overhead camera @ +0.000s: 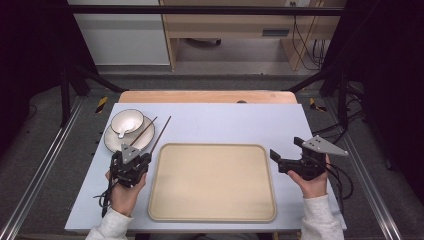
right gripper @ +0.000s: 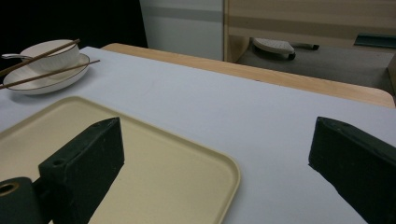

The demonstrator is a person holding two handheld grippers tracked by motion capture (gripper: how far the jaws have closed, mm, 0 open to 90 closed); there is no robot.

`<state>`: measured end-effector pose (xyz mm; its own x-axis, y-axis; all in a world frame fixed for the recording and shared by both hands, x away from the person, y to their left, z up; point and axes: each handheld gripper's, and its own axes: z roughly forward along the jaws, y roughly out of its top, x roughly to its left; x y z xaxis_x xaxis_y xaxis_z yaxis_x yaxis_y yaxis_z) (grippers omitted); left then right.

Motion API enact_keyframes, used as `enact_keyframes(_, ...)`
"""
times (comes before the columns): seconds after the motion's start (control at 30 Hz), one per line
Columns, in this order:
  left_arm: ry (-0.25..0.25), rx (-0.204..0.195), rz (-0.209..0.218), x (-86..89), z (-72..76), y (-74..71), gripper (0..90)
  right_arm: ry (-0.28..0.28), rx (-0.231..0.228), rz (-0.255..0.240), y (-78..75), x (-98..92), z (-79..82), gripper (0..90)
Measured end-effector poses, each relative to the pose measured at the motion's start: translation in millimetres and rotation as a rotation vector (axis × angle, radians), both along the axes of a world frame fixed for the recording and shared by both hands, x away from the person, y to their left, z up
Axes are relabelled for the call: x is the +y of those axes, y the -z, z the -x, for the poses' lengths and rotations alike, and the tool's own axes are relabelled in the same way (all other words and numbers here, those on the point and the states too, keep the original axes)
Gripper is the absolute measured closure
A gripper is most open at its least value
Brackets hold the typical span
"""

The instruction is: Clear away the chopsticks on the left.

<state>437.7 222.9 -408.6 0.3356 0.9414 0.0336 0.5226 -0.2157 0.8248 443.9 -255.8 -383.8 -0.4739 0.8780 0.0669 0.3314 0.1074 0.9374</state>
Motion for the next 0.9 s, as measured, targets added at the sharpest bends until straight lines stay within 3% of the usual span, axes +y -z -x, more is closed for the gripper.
enact_keyframes(0.03, 0.0, 0.0, 0.0, 0.0, 0.0, 0.0, 84.3, 0.0, 0.0, 0.0, 0.0, 0.0, 0.0, 3.6)
enact_keyframes(0.1, -0.024, 0.003, 0.04, -3.1, 6.6, -0.5, 84.3, -0.004, 0.0, 0.005, 0.5, 0.5, -0.4, 3.6)
enact_keyframes(0.23, -0.032, 0.014, 0.066, -5.5, 11.4, 0.2, 84.3, -0.006, 0.006, 0.006, 0.9, 1.2, -0.5, 3.5)
enact_keyframes(0.4, -0.079, 0.02, 0.108, -8.4, 24.2, 2.9, 84.3, -0.008, 0.001, -0.002, 0.0, -0.2, 0.1, 3.6)
enact_keyframes(0.57, -0.12, 0.002, 0.128, -17.7, 41.1, 15.8, 84.2, -0.015, 0.005, -0.004, 0.8, 1.2, -0.4, 3.6)
enact_keyframes(0.77, -0.126, 0.01, 0.174, -25.4, 48.0, 30.0, 84.3, -0.021, 0.011, 0.01, 2.7, 3.4, -1.6, 3.7)
enact_keyframes(0.9, -0.126, 0.009, 0.173, -32.1, 50.7, 40.3, 84.3, -0.022, 0.015, 0.008, 3.5, 4.9, -1.9, 3.8)
